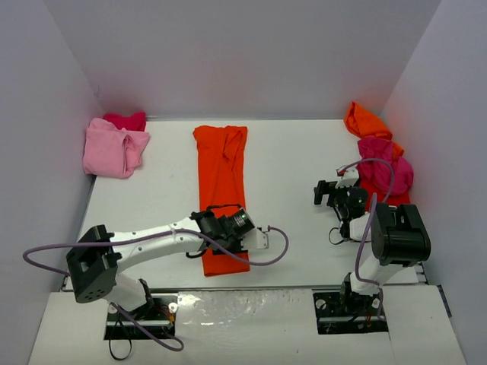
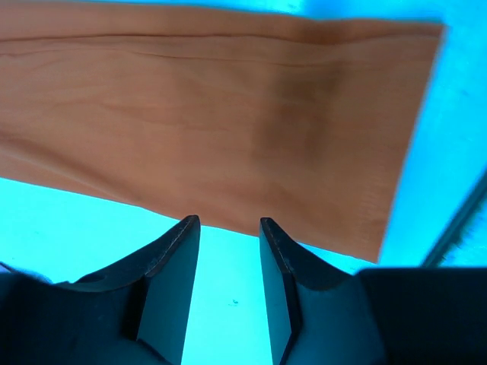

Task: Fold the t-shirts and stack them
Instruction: Grab the bottom of the folded rectangular tshirt with left arm

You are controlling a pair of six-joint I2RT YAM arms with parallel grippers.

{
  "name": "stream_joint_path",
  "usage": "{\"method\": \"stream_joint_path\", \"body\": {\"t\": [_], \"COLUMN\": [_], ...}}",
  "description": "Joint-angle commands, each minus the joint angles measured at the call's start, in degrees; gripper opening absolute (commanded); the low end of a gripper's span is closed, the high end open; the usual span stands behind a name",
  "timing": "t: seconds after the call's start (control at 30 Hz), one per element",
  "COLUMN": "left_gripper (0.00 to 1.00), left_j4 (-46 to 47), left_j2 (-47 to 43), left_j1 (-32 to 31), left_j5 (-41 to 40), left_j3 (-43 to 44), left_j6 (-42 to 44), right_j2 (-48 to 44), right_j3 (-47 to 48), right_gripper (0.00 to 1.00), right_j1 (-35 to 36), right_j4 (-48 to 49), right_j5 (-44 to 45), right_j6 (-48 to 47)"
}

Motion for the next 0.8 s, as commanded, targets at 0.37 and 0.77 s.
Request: {"method": "stream_joint_path", "body": {"t": [0.37,0.77], "left_gripper": [0.27,0.28], "left_j4": [8.23,-3.72], "left_j2": [-2.72,-5.28], "left_j1": [-13.47,-13.65], "left_j5": [-14.39,-2.24], "left_j3": [-7.88,1.03], "left_j6": [-6.56,-8.94], "right_j2": [-1.36,-1.36], "right_j3": [1.31,1.31], "right_gripper": [1.0,1.0], "right_j1": [0.4,0.45], "right_j4": [10.5,10.46], "right_j5": [1.11,1.11], "right_j6": [-1.08,-1.08]}}
